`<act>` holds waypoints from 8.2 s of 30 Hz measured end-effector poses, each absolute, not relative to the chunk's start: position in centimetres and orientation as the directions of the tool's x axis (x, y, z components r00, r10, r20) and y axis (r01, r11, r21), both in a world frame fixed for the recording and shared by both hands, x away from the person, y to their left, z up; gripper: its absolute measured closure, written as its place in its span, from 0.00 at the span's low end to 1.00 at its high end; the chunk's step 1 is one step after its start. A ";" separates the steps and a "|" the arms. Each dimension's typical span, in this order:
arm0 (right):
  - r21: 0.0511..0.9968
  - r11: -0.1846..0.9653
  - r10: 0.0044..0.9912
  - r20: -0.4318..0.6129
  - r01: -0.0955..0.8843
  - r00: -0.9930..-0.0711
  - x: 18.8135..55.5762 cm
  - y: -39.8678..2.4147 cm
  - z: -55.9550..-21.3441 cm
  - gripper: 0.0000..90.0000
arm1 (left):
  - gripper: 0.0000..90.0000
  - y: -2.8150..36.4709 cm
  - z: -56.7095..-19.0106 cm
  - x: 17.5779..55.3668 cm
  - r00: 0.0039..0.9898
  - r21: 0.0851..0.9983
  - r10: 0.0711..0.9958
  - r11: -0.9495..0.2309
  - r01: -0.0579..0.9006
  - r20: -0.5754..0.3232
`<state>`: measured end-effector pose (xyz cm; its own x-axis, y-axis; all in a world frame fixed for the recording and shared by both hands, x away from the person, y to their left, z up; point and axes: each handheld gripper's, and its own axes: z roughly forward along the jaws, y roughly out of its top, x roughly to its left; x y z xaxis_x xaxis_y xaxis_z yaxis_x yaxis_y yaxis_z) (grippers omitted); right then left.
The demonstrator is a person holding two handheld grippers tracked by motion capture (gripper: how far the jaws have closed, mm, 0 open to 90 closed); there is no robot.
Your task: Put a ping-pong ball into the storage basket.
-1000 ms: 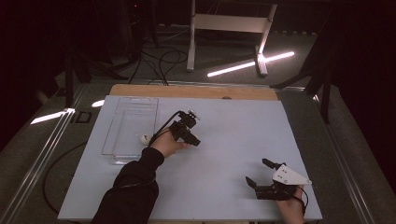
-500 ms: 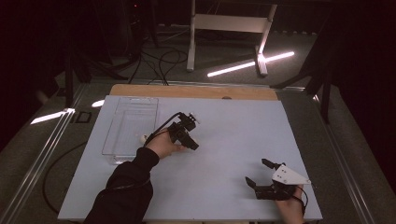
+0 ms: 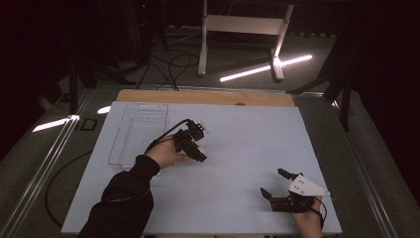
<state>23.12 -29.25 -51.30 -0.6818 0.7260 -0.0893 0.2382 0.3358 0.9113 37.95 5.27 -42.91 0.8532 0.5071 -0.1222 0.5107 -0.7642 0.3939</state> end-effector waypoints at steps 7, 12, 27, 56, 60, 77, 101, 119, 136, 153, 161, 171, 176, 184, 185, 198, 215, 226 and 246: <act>0.913 0.334 0.727 -0.091 0.235 -0.680 23.1 -29.2 -51.2 0.10 | 0.58 5.8 -42.4 37.6 0.871 0.400 0.474 -0.779 0.483 -0.129; 0.914 0.335 0.727 -0.096 0.229 -0.680 23.0 -29.3 -51.2 0.10 | 0.58 6.5 -42.0 37.4 0.874 0.404 0.466 -0.780 0.478 -0.135; 0.917 0.334 0.721 -0.098 0.219 -0.686 23.0 -29.3 -51.1 0.10 | 0.58 7.9 -40.3 36.6 0.899 0.389 0.413 -0.811 0.436 -0.146; 0.913 0.343 0.720 -0.104 0.222 -0.686 23.0 -29.1 -51.1 0.10 | 0.58 13.8 -37.1 35.0 0.894 0.444 0.433 -0.782 0.437 -0.118; 0.913 0.343 0.718 -0.103 0.221 -0.688 22.9 -29.1 -51.1 0.10 | 0.58 15.0 -37.1 34.8 0.889 0.444 0.446 -0.778 0.445 -0.109; 0.911 0.347 0.717 -0.103 0.225 -0.689 23.0 -29.0 -51.2 0.10 | 0.58 19.7 -37.5 34.6 0.845 0.442 0.525 -0.738 0.511 -0.099; 0.908 0.352 0.714 -0.103 0.229 -0.692 23.0 -28.8 -51.3 0.10 | 0.58 25.6 -37.7 34.5 0.781 0.437 0.622 -0.688 0.579 -0.054; 0.904 0.355 0.711 -0.097 0.237 -0.696 23.0 -28.6 -51.4 0.10 | 0.58 28.0 -39.0 35.3 0.764 0.457 0.644 -0.685 0.567 0.018; 0.902 0.357 0.715 -0.097 0.243 -0.693 23.1 -28.6 -51.5 0.10 | 0.58 27.6 -40.4 35.6 0.789 0.396 0.614 -0.734 0.552 0.038; 0.902 0.357 0.718 -0.098 0.244 -0.689 23.1 -28.7 -51.5 0.10 | 0.58 27.3 -41.8 36.0 0.764 0.315 0.645 -0.729 0.608 0.020; 0.902 0.358 0.717 -0.099 0.242 -0.690 23.1 -28.7 -51.5 0.10 | 0.57 27.0 -42.2 36.4 0.745 0.291 0.667 -0.714 0.637 0.006; 0.901 0.359 0.716 -0.098 0.243 -0.692 23.1 -28.8 -51.4 0.10 | 0.57 26.5 -42.9 36.8 0.741 0.276 0.672 -0.712 0.646 0.000; 0.901 0.358 0.717 -0.098 0.244 -0.690 23.1 -28.8 -51.4 0.10 | 0.56 26.1 -43.2 36.9 0.749 0.267 0.663 -0.721 0.639 -0.004; 0.902 0.358 0.717 -0.098 0.243 -0.690 23.1 -28.8 -51.4 0.10 | 0.45 25.8 -43.1 37.1 0.734 0.274 0.679 -0.704 0.655 -0.012; 0.902 0.358 0.717 -0.099 0.242 -0.690 23.1 -28.8 -51.4 0.10 | 0.41 25.7 -43.1 37.1 0.732 0.274 0.681 -0.703 0.656 -0.006; 0.902 0.359 0.717 -0.102 0.240 -0.689 23.1 -28.8 -51.4 0.10 | 0.18 25.0 -42.2 37.2 0.707 0.307 0.707 -0.668 0.678 -0.022; 0.902 0.360 0.716 -0.104 0.238 -0.690 23.1 -28.8 -51.3 0.10 | 0.00 22.8 -40.6 37.3 0.726 0.433 0.677 -0.622 0.652 -0.121; 0.903 0.356 0.716 -0.097 0.241 -0.692 23.1 -28.8 -51.4 0.10 | 0.00 21.9 -40.6 37.3 0.753 0.478 0.648 -0.627 0.614 -0.117; 0.902 0.357 0.716 -0.099 0.241 -0.691 23.1 -28.8 -51.4 0.10 | 0.00 21.7 -40.5 37.1 0.766 0.553 0.626 -0.590 0.589 -0.147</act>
<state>23.09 -28.78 -51.43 -0.6913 0.7158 -0.0990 0.2406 0.3573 0.9025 37.13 21.69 -40.47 0.7658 0.6260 -0.1475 0.5886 -0.5898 0.5528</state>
